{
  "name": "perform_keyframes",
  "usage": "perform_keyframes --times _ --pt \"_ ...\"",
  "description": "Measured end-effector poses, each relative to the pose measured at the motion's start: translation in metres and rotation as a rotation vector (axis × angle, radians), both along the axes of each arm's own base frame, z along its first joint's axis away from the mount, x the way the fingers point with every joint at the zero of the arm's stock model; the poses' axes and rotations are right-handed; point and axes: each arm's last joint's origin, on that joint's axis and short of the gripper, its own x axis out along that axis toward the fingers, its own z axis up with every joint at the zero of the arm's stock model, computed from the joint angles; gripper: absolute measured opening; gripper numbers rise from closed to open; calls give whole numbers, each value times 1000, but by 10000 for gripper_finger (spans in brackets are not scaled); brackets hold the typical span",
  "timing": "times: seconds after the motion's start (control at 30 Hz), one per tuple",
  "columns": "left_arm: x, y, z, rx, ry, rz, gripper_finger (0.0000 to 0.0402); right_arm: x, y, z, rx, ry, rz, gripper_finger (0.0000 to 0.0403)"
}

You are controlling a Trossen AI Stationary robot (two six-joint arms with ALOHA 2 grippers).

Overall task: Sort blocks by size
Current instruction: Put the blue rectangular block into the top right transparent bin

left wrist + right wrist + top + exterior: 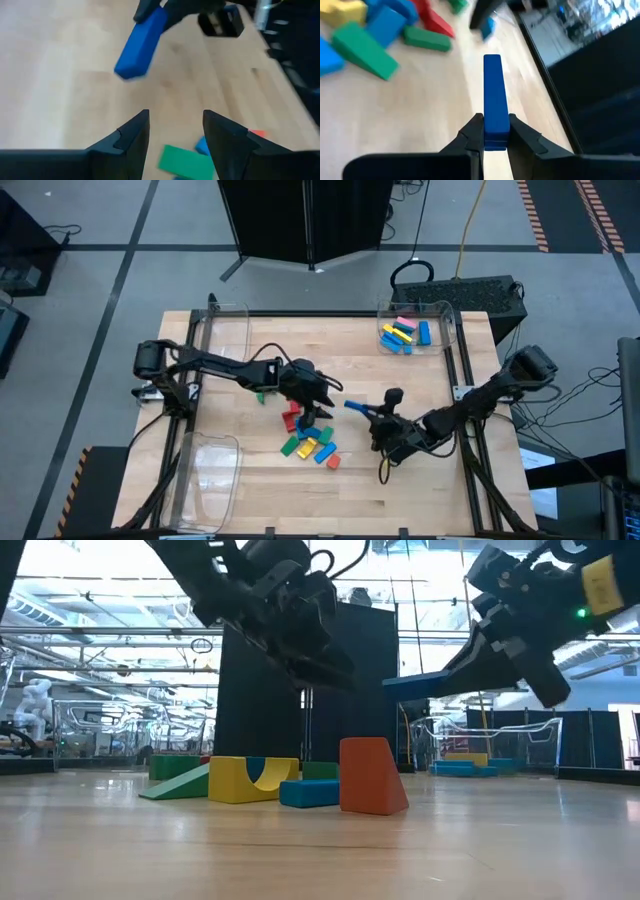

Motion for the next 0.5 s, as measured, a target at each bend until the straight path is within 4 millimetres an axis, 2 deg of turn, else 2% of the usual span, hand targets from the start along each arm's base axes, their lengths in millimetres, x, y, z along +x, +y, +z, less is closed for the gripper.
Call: perform_keyframes --times 0.23,0.5 --pt "-10 -4 17 100 -4 47 185 -24 -38 27 63 11 -183 46" --pt "-13 -8 13 169 53 108 185 -40 -78 52 138 -80 -370 45"
